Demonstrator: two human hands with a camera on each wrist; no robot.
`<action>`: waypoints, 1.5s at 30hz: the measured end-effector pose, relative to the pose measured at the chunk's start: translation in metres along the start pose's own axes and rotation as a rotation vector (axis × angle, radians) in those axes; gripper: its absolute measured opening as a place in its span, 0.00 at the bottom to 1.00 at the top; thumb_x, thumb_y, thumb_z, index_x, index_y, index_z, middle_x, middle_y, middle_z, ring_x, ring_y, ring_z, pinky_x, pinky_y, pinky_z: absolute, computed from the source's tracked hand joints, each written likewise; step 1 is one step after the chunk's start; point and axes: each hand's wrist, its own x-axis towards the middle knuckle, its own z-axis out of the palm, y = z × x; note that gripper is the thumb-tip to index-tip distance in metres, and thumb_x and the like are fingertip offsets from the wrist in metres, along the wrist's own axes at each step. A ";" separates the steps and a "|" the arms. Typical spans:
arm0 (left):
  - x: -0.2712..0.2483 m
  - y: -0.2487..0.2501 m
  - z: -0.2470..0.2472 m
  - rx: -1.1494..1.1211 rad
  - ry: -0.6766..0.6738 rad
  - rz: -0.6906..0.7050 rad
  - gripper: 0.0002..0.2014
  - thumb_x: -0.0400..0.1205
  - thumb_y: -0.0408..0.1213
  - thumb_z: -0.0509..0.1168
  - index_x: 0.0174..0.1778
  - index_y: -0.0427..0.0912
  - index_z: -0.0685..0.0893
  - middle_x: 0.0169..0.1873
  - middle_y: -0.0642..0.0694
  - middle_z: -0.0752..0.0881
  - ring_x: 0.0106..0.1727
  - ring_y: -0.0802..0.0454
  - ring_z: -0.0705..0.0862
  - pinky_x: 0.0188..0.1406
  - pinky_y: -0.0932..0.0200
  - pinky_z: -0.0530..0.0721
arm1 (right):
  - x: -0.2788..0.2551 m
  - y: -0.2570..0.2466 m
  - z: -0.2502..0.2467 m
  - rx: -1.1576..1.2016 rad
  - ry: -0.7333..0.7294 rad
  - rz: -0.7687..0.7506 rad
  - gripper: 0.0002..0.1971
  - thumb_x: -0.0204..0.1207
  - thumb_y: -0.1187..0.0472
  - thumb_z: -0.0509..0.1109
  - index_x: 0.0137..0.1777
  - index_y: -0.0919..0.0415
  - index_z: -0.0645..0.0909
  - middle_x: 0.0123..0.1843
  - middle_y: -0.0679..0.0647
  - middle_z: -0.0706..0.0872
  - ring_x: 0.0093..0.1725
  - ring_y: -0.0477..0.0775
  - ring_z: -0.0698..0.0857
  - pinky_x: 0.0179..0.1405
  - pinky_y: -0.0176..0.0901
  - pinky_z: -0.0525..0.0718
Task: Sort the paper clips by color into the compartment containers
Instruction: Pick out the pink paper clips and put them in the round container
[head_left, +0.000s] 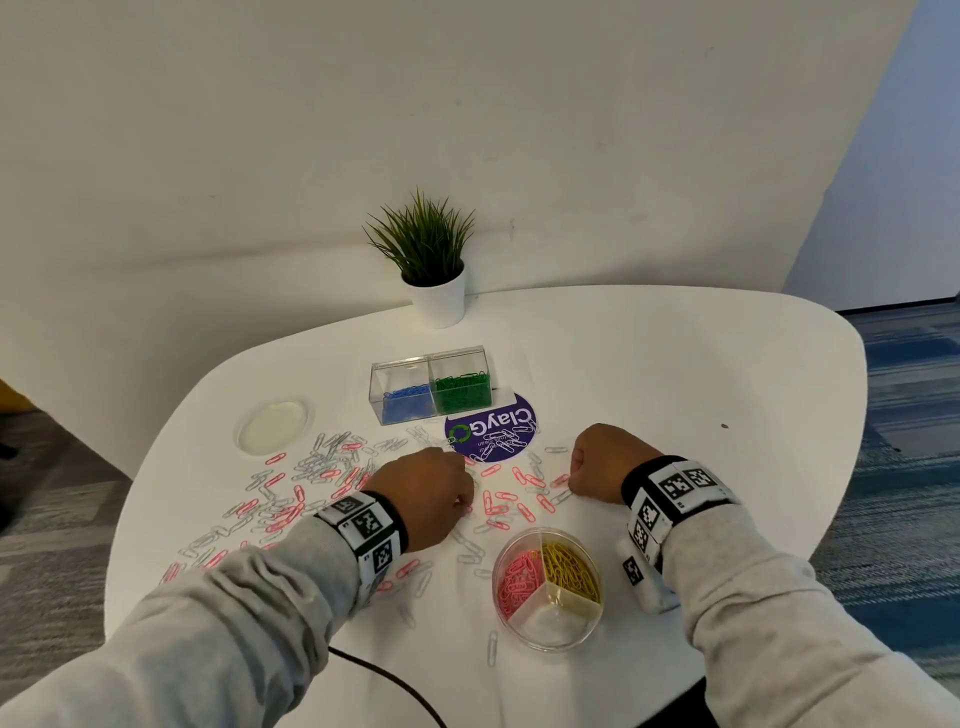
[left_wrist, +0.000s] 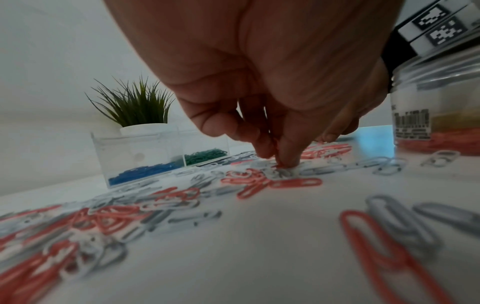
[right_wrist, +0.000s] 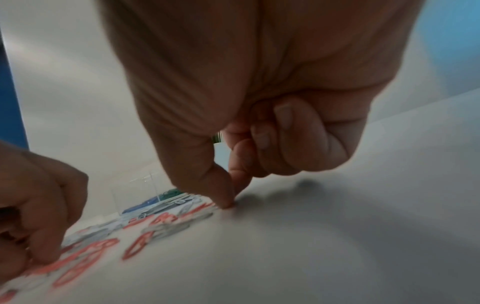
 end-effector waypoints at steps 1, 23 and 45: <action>-0.001 0.001 -0.001 0.009 -0.002 -0.005 0.10 0.86 0.46 0.58 0.56 0.55 0.85 0.56 0.54 0.80 0.59 0.53 0.78 0.57 0.51 0.83 | -0.001 0.000 -0.001 0.002 -0.003 -0.006 0.09 0.74 0.59 0.71 0.50 0.63 0.86 0.51 0.55 0.89 0.51 0.54 0.87 0.54 0.47 0.88; -0.045 0.072 -0.038 -0.317 0.082 0.163 0.13 0.84 0.44 0.66 0.62 0.56 0.88 0.54 0.58 0.90 0.47 0.62 0.86 0.49 0.65 0.83 | -0.025 -0.013 -0.027 0.170 0.027 -0.183 0.03 0.70 0.64 0.73 0.41 0.57 0.85 0.40 0.43 0.83 0.40 0.45 0.81 0.33 0.34 0.72; -0.064 0.063 -0.030 -0.509 -0.012 -0.157 0.13 0.80 0.49 0.70 0.56 0.48 0.89 0.48 0.53 0.90 0.48 0.57 0.85 0.42 0.70 0.76 | -0.093 -0.087 -0.032 -0.189 -0.278 -0.443 0.18 0.74 0.70 0.63 0.46 0.41 0.78 0.50 0.41 0.86 0.50 0.46 0.85 0.50 0.42 0.84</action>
